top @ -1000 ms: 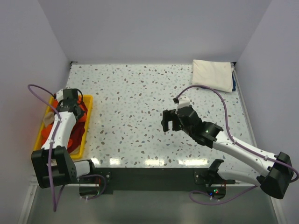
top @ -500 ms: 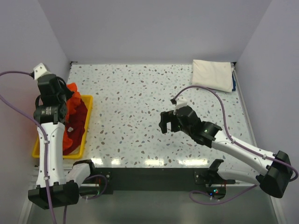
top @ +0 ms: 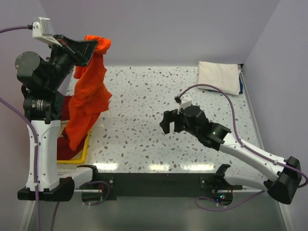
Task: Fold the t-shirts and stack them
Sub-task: Move the tshirt to the center of the board
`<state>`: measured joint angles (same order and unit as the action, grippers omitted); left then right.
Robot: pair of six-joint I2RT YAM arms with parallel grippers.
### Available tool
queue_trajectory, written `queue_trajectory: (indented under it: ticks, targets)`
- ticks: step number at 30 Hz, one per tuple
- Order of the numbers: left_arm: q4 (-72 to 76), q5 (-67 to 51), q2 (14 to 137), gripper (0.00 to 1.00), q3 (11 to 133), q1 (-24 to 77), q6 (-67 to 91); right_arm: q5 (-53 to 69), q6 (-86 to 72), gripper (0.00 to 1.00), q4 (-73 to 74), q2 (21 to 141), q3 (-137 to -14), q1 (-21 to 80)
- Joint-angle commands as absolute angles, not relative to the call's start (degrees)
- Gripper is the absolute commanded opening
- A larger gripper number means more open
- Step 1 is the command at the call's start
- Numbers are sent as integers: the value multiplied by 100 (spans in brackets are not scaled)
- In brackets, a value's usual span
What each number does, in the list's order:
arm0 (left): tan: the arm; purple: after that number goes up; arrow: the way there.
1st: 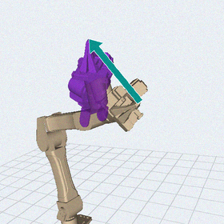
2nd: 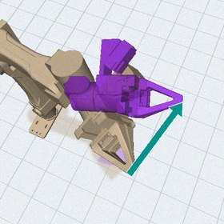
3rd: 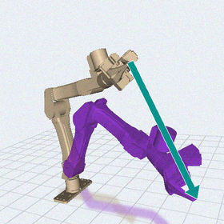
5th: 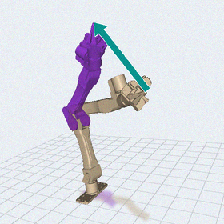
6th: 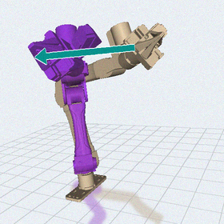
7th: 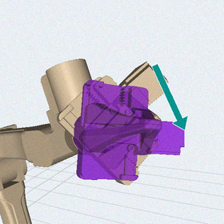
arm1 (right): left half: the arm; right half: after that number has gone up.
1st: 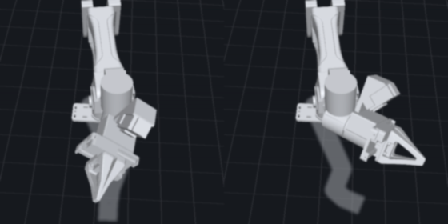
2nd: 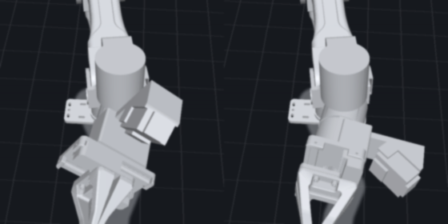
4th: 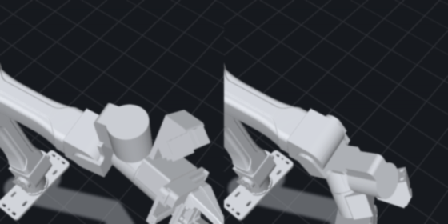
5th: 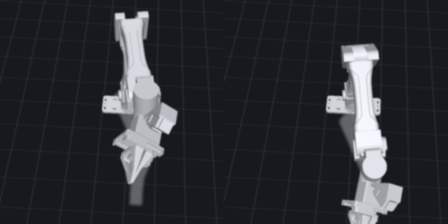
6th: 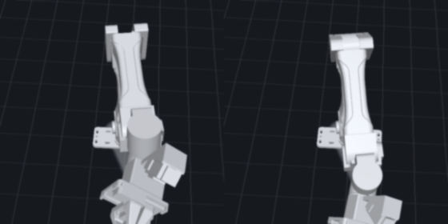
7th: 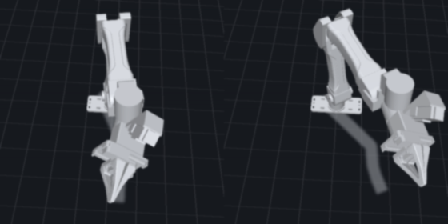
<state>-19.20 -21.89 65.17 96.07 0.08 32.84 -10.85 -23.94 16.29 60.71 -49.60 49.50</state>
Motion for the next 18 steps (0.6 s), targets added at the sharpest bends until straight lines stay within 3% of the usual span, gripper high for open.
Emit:
queue_trajectory:
  ticks: [1,7,12,16,18]
  targets:
    - [-590,-3207,6854,0,10360,473,3979,-1090,-2355,99,1345,5924,-5168,4957]
    - [-299,-2980,7215,0,10345,1377,3991,-1248,-2417,99,1336,5714,-5115,4957]
    - [-132,-2383,7479,1,9573,2056,3867,-1406,-2461,99,1266,5528,-4940,4957]
    - [-237,-2312,8582,3,9483,2617,3780,-1573,-2496,99,1344,5441,-4887,4957]
    - [-307,-2399,9112,9,9762,2855,3709,-1748,-2513,99,1397,5379,-4825,4957]
